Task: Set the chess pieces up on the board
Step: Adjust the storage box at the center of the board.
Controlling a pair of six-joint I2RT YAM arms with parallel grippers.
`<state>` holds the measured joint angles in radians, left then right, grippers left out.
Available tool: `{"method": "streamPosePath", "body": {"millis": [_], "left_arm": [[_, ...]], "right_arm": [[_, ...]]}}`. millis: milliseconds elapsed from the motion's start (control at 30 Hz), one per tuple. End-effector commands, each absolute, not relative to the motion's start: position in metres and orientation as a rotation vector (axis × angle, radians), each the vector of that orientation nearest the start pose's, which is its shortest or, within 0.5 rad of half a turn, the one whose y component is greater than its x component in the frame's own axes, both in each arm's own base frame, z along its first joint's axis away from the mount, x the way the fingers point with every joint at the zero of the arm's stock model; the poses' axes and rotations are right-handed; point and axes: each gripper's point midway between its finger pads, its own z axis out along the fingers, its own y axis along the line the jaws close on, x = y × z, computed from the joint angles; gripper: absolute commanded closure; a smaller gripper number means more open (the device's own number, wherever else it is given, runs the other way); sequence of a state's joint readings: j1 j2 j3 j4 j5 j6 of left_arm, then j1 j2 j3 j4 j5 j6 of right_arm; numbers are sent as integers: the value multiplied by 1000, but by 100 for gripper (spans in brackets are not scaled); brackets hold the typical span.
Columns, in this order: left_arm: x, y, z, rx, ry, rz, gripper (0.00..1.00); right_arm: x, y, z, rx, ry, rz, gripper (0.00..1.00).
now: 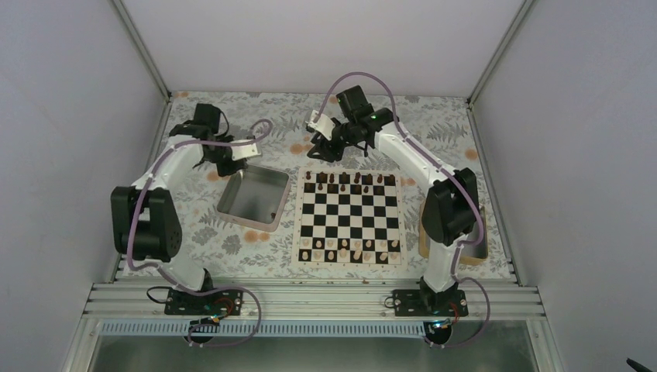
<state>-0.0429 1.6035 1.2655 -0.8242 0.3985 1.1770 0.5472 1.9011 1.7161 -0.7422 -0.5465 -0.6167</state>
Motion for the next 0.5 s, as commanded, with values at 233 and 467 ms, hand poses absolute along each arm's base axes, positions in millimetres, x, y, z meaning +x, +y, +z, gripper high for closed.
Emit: {"method": "streamPosePath", "body": {"millis": [233, 467], "left_arm": [[387, -36, 58, 1810, 2282, 141, 87], [403, -27, 60, 1764, 2288, 256, 87]], "right_arm": [[371, 319, 235, -1441, 1854, 581, 47], [376, 320, 233, -1449, 1855, 562, 46]]}}
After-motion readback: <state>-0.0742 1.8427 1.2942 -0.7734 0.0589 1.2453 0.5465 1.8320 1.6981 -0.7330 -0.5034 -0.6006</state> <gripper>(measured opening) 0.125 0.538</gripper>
